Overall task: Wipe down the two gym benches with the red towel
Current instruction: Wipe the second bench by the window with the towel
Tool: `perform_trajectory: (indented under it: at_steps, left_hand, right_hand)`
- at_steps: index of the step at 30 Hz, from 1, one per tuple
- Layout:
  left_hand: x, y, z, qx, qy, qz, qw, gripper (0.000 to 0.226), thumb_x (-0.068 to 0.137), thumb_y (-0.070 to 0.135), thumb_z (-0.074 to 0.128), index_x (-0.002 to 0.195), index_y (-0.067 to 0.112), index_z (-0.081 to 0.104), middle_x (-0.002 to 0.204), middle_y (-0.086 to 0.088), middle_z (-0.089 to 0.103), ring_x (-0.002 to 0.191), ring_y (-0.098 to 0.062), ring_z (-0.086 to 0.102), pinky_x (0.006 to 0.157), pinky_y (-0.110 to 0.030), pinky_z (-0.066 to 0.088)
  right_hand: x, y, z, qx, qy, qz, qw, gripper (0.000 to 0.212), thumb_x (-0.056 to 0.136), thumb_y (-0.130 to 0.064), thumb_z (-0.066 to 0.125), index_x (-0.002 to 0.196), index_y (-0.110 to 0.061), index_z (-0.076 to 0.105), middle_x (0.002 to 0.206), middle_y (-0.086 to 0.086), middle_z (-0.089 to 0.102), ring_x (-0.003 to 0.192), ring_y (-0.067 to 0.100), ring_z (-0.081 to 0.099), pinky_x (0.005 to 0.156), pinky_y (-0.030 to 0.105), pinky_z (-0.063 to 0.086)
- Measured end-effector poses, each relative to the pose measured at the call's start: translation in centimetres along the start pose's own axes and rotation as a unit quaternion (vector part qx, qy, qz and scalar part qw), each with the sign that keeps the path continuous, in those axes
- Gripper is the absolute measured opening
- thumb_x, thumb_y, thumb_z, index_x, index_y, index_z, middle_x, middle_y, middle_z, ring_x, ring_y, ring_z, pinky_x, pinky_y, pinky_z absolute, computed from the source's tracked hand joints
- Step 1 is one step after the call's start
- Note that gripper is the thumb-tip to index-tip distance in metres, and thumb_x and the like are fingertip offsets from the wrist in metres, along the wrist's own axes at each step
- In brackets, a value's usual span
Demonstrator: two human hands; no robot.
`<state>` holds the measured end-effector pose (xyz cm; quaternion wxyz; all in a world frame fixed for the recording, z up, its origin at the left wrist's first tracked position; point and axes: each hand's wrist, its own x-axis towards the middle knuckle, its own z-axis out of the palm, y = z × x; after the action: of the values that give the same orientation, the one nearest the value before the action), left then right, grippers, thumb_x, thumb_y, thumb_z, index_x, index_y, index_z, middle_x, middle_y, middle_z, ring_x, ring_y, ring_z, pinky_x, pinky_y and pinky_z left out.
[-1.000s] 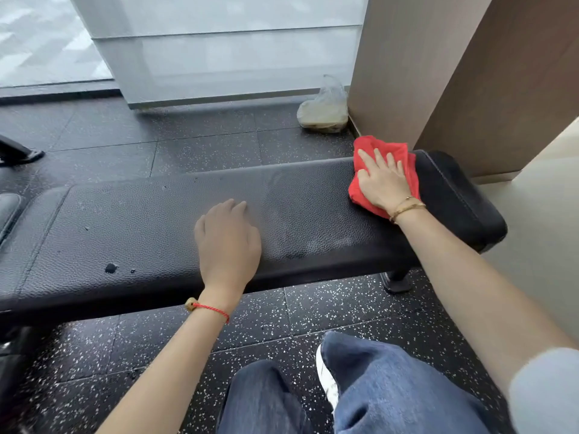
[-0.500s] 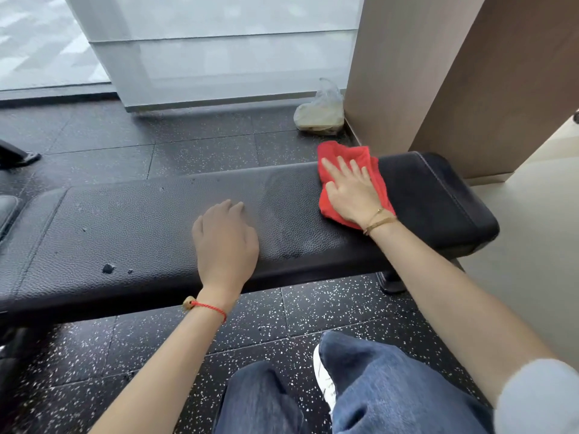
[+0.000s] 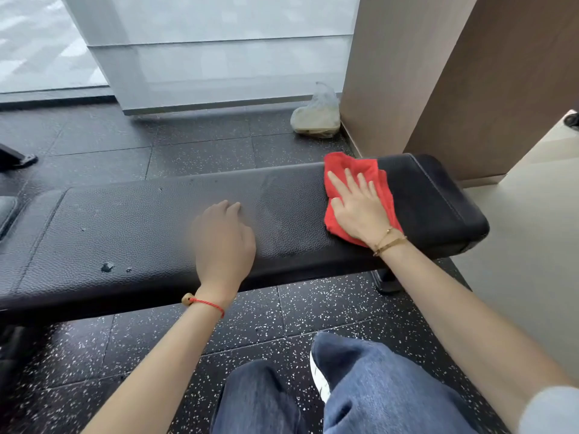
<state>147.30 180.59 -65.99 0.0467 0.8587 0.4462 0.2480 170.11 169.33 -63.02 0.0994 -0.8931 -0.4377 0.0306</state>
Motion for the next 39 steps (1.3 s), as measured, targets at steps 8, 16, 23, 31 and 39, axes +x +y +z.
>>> perform_trajectory:
  at_steps: [8, 16, 23, 31, 39]
  left_hand:
    - [0.1, -0.3, -0.1, -0.018, 0.011, 0.001, 1.0, 0.045, 0.087, 0.026, 0.045, 0.127, 0.014, 0.061, 0.135, -0.008, 0.058, 0.128, -0.029, 0.048, 0.113, -0.046, 0.031]
    - [0.0, 0.0, -0.2, -0.007, 0.011, 0.001, 1.0, 0.045, 0.088, 0.027, 0.043, 0.127, 0.013, 0.06, 0.134, -0.008, 0.057, 0.128, -0.028, 0.047, 0.113, -0.047, 0.031]
    - [0.1, -0.2, -0.2, -0.012, 0.004, 0.002, 1.0, 0.045, 0.087, 0.026, 0.045, 0.128, 0.013, 0.06, 0.136, -0.008, 0.057, 0.129, -0.029, 0.048, 0.113, -0.046, 0.03]
    - [0.0, -0.3, -0.2, -0.013, 0.002, 0.007, 1.0, 0.042, 0.09, 0.024, 0.048, 0.129, 0.013, 0.059, 0.136, -0.008, 0.056, 0.13, -0.028, 0.046, 0.114, -0.045, 0.029]
    - [0.0, 0.1, -0.2, 0.0, -0.001, 0.002, 1.0, 0.047, 0.088, 0.027, 0.041, 0.129, 0.012, 0.059, 0.136, -0.009, 0.056, 0.13, -0.03, 0.046, 0.114, -0.047, 0.028]
  right_hand:
    - [-5.8, -3.9, 1.1, 0.029, -0.015, -0.214, 0.976, 0.058, 0.097, -0.029, 0.041, 0.152, -0.036, 0.024, 0.162, -0.003, 0.02, 0.15, 0.023, 0.014, 0.123, 0.039, 0.005]
    - [-1.3, -0.7, 0.0, -0.001, 0.005, -0.001, 1.0, 0.058, 0.099, -0.029, 0.034, 0.154, -0.032, 0.017, 0.163, 0.006, 0.012, 0.15, 0.031, 0.011, 0.122, 0.043, 0.003]
    - [-6.4, -6.3, 1.6, 0.027, -0.014, -0.223, 0.974, 0.059, 0.096, -0.031, 0.041, 0.152, -0.037, 0.023, 0.162, -0.003, 0.019, 0.15, 0.024, 0.013, 0.123, 0.04, 0.003]
    - [-2.0, 5.1, -1.1, 0.011, 0.01, 0.044, 0.999, 0.055, 0.1, -0.028, 0.034, 0.154, -0.034, 0.02, 0.163, 0.003, 0.014, 0.15, 0.029, 0.011, 0.122, 0.044, 0.003]
    - [-5.9, -5.4, 1.6, 0.019, 0.001, -0.166, 0.986, 0.061, 0.094, -0.031, 0.039, 0.152, -0.035, 0.023, 0.162, 0.002, 0.02, 0.149, 0.028, 0.015, 0.123, 0.043, 0.004]
